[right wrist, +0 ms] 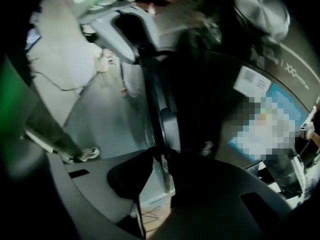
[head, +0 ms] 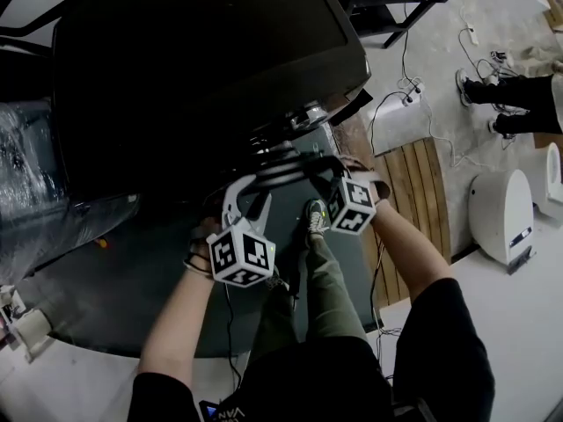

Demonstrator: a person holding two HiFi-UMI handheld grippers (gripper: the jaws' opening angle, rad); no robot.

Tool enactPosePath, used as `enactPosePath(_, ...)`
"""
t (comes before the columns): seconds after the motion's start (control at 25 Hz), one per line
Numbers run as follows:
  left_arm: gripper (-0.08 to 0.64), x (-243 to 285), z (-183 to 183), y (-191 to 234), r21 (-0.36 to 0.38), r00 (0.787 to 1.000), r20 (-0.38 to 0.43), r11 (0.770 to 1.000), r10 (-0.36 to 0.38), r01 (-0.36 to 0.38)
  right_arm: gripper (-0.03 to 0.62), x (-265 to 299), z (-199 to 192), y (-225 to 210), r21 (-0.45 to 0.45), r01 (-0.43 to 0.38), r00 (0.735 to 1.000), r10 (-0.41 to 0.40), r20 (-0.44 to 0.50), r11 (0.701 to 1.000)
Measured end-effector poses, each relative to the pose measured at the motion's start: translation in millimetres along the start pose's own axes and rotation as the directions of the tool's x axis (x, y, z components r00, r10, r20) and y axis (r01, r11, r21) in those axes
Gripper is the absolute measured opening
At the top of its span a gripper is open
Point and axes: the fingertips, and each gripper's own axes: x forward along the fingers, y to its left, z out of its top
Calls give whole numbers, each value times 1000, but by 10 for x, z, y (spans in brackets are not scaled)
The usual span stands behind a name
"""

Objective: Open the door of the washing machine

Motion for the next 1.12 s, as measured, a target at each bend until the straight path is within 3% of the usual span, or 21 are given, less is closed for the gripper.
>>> enactPosePath(0.08, 161, -186, -84, -386, 97, 999, 38, 995, -22, 18, 113, -154, -79, 505, 5, 15, 1000, -15, 14, 1000)
enactPosePath(0.2, 173, -328, -151, -571, 175, 997, 76, 984, -4, -9, 118, -206, -101, 867, 139, 109, 993, -113, 20, 984)
enactPosePath(0.28, 176, -347, -198, -607, 175, 997, 77, 985, -5, -9, 127, -185, -99, 955, 209, 145, 989, -147, -9, 967)
enactPosePath(0.56, 190, -489, -350, -792, 176, 995, 92, 984, 26, -42, 140, -199, -88, 1318, 303, 200, 980, -190, -62, 932)
enactPosePath(0.8, 206, -670, -512, -969, 160, 994, 94, 985, 48, -62, 155, -220, -13, 1719, 387, 200, 980, -180, -88, 900)
enactPosePath(1.12, 219, -907, -814, -1282, 209, 998, 66, 977, 23, -37, 160, -418, 184, 2273, 431, 210, 977, -200, -68, 878)
